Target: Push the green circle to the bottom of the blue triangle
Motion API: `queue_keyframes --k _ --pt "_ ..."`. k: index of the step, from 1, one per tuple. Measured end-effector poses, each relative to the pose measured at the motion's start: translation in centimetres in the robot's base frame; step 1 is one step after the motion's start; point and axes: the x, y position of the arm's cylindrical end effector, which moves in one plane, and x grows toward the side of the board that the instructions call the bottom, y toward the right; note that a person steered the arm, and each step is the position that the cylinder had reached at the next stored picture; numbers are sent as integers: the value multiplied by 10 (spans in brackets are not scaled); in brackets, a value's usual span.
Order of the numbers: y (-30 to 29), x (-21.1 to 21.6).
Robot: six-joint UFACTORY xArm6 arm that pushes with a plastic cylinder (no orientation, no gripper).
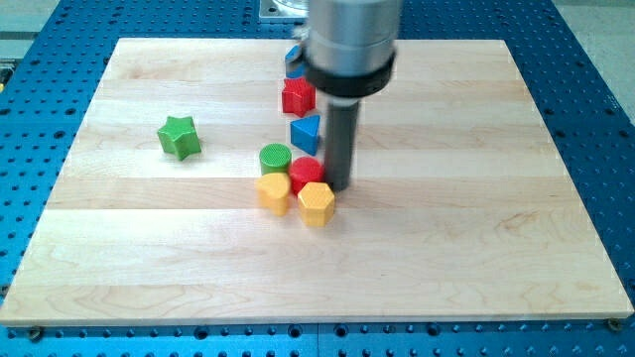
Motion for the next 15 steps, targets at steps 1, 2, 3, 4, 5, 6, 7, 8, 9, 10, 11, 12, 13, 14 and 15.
queue_keyframes --k 1,2,3,4,5,6,7,8,9,10,11,12,13,14,15 --pt "-41 29" --pt "-38 30" --pt "-30 29" --pt "-23 10" --pt "-23 -14" --pt "-11 -34" --pt "-19 -50" --pt "-71 -48" --pt "-105 -51" --pt "-184 -36" --pt "-187 -7" --pt "-122 -26" --pt "-77 -40" --pt "-98 -21" --pt "-91 -2"
